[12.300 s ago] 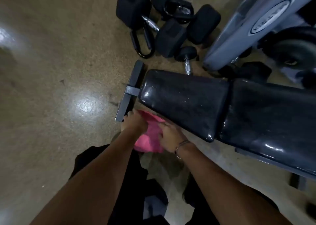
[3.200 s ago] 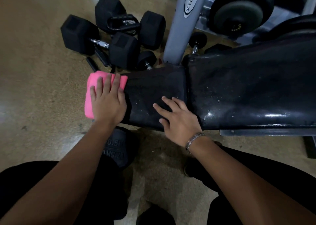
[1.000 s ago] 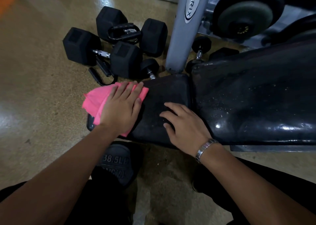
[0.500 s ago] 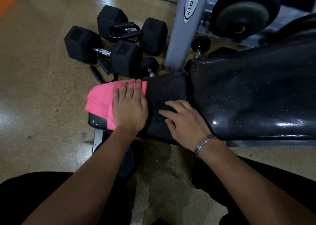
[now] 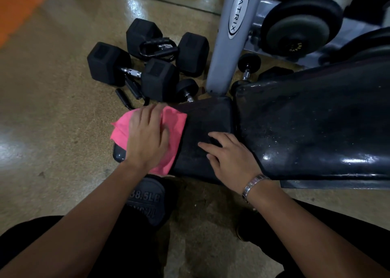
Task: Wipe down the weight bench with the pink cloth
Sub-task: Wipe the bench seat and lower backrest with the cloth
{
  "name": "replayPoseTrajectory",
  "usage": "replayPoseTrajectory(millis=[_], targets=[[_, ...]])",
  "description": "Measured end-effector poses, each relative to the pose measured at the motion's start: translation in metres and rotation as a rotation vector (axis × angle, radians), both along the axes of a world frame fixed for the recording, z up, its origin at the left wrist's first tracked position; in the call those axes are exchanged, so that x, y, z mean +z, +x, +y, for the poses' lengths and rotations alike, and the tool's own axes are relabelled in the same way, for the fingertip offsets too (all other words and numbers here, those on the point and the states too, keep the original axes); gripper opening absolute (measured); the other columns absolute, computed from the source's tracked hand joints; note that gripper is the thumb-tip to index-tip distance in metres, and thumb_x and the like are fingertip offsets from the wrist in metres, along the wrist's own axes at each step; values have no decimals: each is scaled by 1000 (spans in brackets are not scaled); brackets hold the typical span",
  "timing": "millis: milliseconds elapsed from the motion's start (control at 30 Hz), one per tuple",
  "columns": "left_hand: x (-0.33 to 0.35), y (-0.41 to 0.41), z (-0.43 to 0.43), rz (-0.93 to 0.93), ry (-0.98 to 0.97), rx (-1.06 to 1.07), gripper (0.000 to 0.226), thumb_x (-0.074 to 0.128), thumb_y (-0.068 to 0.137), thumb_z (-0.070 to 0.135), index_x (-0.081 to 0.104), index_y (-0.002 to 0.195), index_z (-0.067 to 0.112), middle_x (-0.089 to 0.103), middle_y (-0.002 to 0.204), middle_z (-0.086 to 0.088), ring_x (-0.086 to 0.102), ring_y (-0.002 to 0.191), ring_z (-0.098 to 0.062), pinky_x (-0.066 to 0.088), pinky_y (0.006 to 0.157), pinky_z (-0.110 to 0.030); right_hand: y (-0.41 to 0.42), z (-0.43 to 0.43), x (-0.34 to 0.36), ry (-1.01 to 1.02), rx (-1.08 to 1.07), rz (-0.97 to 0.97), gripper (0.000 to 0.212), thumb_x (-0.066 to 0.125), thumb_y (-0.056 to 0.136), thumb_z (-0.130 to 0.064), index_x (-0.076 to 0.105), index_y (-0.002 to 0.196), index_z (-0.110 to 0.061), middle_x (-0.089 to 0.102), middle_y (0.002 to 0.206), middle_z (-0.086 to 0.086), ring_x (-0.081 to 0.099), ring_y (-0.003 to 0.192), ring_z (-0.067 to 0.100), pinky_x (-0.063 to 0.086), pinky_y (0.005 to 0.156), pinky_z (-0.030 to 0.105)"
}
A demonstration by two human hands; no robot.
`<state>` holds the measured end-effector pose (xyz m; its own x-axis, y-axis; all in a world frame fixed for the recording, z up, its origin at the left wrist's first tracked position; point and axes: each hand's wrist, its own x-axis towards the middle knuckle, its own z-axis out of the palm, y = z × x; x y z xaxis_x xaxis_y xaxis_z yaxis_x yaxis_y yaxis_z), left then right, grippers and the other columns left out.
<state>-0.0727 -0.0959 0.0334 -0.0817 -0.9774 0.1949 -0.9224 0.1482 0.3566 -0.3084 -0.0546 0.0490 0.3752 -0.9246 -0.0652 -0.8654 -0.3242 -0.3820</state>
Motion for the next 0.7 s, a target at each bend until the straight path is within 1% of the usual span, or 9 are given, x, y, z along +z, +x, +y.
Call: replayPoseTrajectory(millis=[100,200,267,367,433,533,600,667,700], targets=[[-3,-7,15,-55,17,-17,35,49,92,31,60,121,13,58,121,-10,52,113,-35,39,99,-47,1,0,-2,-9,-17,-10,37,57,94,-21,63,129,-30,51,139,-1,44,128,20,51,96,42],[-15,-17,28,-79,20,-58,43,57,94,44,61,126,14,59,124,-9,52,116,-33,39,105,-47,0,1,-3,-16,-10,-10,37,57,94,-21,62,130,-30,50,140,-1,44,129,20,50,97,42],[-20,-19,25,-70,-7,-19,38,55,96,37,62,123,11,61,121,-10,53,113,-36,40,104,-47,0,2,-3,-13,-6,-9,38,56,94,-21,61,131,-30,50,140,0,43,130,20,50,98,41],[-20,-20,15,-7,-53,66,27,48,95,19,65,113,8,65,112,-10,54,102,-37,42,93,-47,-1,2,-2,-20,-9,-4,38,57,94,-21,61,131,-30,51,140,0,43,130,20,50,98,40],[-22,-24,25,34,-78,52,25,47,96,15,65,111,7,65,111,-10,54,99,-37,43,90,-48,-2,2,-2,-19,-9,-3,38,56,94,-21,61,131,-30,51,141,0,43,131,20,49,99,40],[-32,-26,58,36,-87,-65,24,48,101,13,66,116,6,66,117,-8,56,107,-38,44,99,-51,-1,3,-5,-23,-10,-6,40,56,93,-21,61,131,-31,50,142,0,42,133,21,47,103,40],[-33,-19,54,23,-79,-133,24,50,101,18,65,119,10,65,121,-5,57,112,-37,42,103,-49,-1,3,-5,-26,-9,-3,40,55,93,-22,61,132,-31,50,143,0,42,133,21,46,104,40],[-29,-15,34,-18,-25,-105,29,52,99,28,62,124,16,61,127,-3,52,123,-35,37,108,-47,-2,2,-5,-17,2,8,40,53,95,-23,59,134,-33,48,145,-1,40,135,19,43,107,38],[-27,-16,24,-38,2,-65,33,53,98,33,60,127,18,59,132,-3,48,131,-35,32,113,-49,-2,2,-4,-15,7,13,40,52,96,-24,58,134,-33,47,146,-1,39,135,19,43,107,37]])
